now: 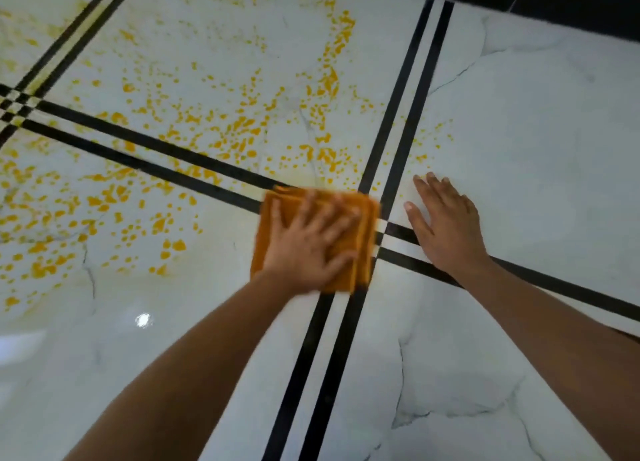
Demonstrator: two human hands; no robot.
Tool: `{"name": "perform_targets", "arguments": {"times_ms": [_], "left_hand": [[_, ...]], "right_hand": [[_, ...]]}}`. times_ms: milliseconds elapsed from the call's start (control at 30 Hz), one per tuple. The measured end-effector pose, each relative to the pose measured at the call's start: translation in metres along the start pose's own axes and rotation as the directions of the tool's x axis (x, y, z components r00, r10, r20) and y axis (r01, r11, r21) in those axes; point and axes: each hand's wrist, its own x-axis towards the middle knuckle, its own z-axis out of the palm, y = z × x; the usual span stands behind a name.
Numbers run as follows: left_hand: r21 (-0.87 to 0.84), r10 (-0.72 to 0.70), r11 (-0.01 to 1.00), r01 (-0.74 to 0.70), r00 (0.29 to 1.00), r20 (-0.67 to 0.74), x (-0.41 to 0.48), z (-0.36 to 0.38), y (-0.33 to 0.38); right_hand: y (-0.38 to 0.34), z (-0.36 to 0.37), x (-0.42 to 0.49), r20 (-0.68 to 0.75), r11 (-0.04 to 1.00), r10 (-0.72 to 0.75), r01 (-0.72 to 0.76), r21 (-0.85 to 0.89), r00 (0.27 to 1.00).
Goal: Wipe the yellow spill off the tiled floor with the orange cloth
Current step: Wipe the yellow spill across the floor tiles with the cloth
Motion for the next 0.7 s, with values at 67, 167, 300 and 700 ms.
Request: {"name": "perform_targets", "arguments": {"times_ms": [67,167,300,700], "left_hand": [[-0.121,-0.319,0.942,0.312,0.947,-0.048,0.031,-0.009,-0.003],[-0.060,-0.090,0.994,0.089,0.995,-0.029,0.028,-0.008,0.044],[0.020,0.084,0.996,-0.084,0.996,-0.003,0.056,-0.008,0.037],[-0.125,-0.227,0.968,0.216,0.970,-0.087,0.179,-0.032,0.073]], "right_hand": [[0.006,0.001,0.003,-0.018,1.000,0.006,-0.007,-0.008,1.000],[0.013,0.002,0.011,-0.026,1.000,0.030,-0.030,0.004,0.999],[0.033,-0.005,0.028,-0.065,0.998,0.047,-0.049,-0.027,0.997],[0.107,-0.020,0.099,-0.116,0.968,0.222,-0.233,-0.096,0.968]]}}
